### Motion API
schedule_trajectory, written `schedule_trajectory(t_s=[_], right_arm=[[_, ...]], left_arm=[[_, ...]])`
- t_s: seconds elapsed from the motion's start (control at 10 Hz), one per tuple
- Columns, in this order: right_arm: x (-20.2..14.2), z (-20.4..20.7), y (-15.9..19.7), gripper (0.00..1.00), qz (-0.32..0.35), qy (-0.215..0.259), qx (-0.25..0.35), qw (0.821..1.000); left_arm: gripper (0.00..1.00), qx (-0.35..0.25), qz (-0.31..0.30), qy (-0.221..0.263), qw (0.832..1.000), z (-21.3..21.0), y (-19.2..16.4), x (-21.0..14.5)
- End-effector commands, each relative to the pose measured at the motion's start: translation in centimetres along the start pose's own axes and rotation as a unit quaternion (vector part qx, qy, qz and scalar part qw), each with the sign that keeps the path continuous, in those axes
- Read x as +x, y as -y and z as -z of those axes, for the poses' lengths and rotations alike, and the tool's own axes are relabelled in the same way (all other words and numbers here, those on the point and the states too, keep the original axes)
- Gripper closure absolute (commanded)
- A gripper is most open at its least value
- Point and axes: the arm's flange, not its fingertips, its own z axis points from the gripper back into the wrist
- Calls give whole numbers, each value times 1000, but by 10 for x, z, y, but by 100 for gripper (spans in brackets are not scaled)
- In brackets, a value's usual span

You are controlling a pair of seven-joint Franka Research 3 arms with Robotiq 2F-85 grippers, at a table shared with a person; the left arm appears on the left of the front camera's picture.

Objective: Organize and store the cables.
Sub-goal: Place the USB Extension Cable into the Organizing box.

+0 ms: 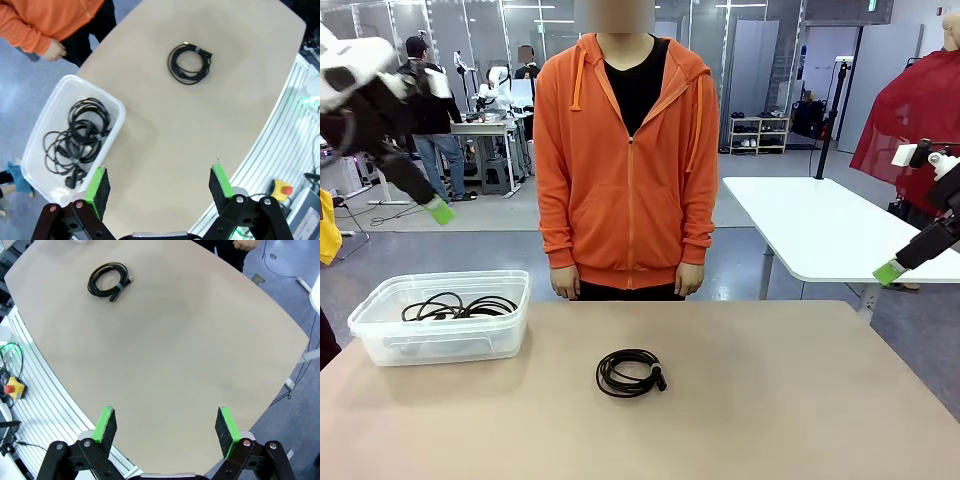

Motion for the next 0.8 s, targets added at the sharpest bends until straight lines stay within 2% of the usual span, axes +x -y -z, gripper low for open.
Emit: schedule_trajectory(t_s=[0.0, 0.2, 0.3, 0.4, 0.7], right_arm=[[0, -1, 1, 0, -2, -5, -3, 1000], [0, -1, 1, 0, -2, -5, -3, 1000], [0, -1, 1, 0, -2, -5, -3, 1000], [0, -1, 1, 0, -2, -5, -3, 1000], [0, -1, 1, 0, -2, -5, -3, 1000]], left_arm=[[0, -33, -13, -4, 999, 23, 19, 30], [0, -48, -3, -10, 999, 56, 43, 55], [0, -34, -8, -29, 999, 71, 54, 65], [0, -51, -12, -9, 999, 85, 64, 77], [0, -54, -17, -40, 998, 124, 106, 111]])
